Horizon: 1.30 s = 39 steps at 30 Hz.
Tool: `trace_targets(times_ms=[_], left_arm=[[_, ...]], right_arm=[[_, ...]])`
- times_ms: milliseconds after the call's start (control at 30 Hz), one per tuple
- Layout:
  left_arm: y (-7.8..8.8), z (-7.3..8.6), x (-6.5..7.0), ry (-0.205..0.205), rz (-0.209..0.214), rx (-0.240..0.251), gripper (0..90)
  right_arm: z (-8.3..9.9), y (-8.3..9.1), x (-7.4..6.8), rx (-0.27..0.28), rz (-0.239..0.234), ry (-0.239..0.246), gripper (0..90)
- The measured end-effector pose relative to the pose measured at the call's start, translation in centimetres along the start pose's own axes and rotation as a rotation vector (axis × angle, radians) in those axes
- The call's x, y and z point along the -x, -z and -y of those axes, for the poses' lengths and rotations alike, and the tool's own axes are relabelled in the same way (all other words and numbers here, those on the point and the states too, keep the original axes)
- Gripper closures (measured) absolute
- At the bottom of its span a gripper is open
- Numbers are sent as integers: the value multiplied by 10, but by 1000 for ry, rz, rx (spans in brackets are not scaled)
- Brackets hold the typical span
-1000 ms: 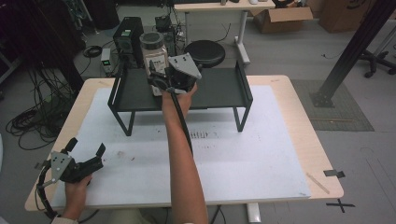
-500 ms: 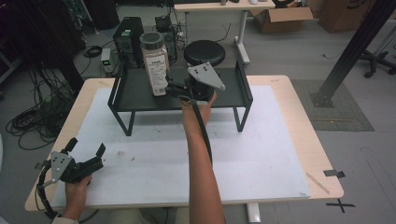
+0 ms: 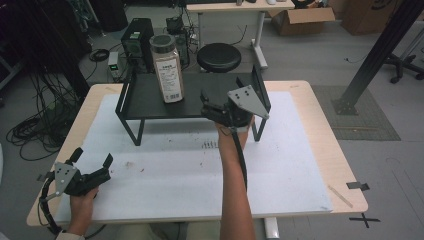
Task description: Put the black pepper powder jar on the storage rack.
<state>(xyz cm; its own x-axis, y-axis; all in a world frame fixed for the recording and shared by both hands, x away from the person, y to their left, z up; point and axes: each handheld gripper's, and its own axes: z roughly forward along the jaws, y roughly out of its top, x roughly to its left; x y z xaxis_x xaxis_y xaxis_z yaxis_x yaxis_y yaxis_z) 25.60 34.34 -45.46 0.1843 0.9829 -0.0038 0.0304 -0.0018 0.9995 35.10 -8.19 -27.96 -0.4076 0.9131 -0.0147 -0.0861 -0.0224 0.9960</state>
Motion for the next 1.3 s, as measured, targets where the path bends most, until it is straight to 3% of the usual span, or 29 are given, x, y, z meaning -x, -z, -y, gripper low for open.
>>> trace_targets(times_ms=[400,633,867,1300], left_arm=[[0,0,0,1,0,1,4],[0,0,0,2,0,2,4],[0,0,0,2,-1,2,4],[0,0,0,0,-1,1,4]], right_arm=[[28,47,25,7,67,-19,0],[41,69,34,17,98,-19,0],[59,87,41,-8,132,8,0],[106,107,58,-52,189,-30,0]])
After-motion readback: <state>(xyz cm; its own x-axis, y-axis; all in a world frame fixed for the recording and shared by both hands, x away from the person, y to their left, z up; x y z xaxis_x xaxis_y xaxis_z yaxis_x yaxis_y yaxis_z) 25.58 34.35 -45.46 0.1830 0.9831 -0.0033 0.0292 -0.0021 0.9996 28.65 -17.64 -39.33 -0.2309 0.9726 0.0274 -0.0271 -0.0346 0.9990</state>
